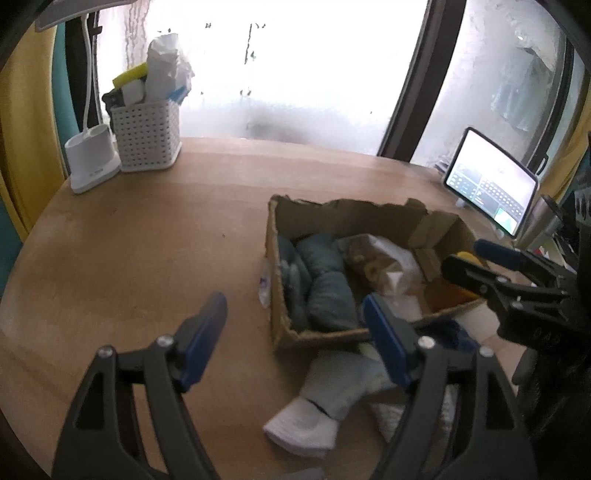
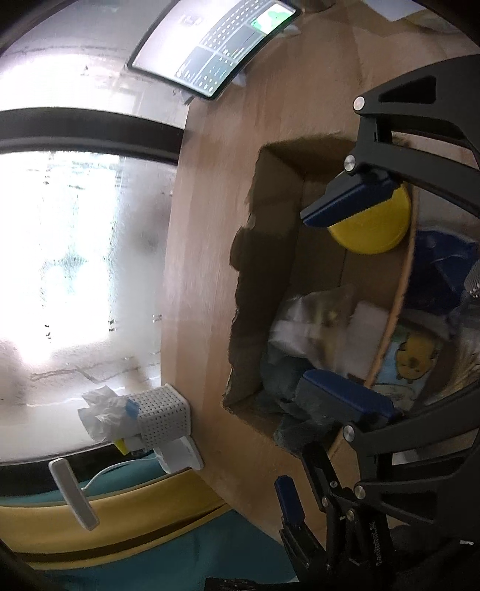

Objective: Organize objects
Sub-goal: 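Withdraw both tools from the box toward the items beside it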

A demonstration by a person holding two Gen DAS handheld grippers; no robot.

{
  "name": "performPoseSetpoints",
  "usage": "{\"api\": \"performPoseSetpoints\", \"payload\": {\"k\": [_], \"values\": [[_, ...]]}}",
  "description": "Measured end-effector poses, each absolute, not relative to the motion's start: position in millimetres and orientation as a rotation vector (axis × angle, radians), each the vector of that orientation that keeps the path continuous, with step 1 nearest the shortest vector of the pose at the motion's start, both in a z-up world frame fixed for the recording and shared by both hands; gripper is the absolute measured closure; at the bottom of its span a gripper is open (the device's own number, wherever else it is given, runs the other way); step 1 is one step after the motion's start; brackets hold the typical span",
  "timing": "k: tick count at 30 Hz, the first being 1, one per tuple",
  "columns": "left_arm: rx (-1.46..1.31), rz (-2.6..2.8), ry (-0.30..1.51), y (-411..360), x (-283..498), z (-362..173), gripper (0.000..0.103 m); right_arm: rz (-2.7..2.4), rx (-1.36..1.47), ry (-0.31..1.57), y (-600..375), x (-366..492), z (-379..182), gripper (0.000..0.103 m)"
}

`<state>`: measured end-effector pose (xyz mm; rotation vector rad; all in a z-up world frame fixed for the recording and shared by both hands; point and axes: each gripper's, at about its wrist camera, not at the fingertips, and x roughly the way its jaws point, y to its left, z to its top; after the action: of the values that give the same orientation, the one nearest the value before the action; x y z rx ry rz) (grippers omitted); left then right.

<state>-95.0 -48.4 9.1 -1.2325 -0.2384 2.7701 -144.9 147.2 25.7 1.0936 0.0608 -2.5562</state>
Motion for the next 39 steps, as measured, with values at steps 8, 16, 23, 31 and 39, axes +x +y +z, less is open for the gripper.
{"api": "performPoseSetpoints", "payload": {"k": [8, 16, 23, 31, 39], "values": [[-1.213, 2.766, -0.228, -40.4, -76.2, 14.0, 0.025, -2.578, 1.083, 0.049, 159.5, -122.6, 29.6, 0.021], [-1.212, 2.761, -0.223, -32.4, -63.1, 15.1, 0.024, -2.593, 1.088, 0.037, 170.1, -105.5, 28.0, 0.021], [-1.201, 2.756, -0.192, -21.3, -49.6, 17.1, 0.024, -2.6, 1.086, 0.034, 175.5, -91.0, 27.3, 0.021], [-1.214, 2.757, -0.183, -10.9, -35.5, 14.3, 0.024, -2.604, 1.091, 0.023, 186.7, -75.4, 23.6, 0.008], [-1.239, 2.735, -0.177, -2.0, -26.7, 6.8, 0.024, -2.603, 1.114, 0.016, 196.5, -62.8, 15.5, 0.008]]}}
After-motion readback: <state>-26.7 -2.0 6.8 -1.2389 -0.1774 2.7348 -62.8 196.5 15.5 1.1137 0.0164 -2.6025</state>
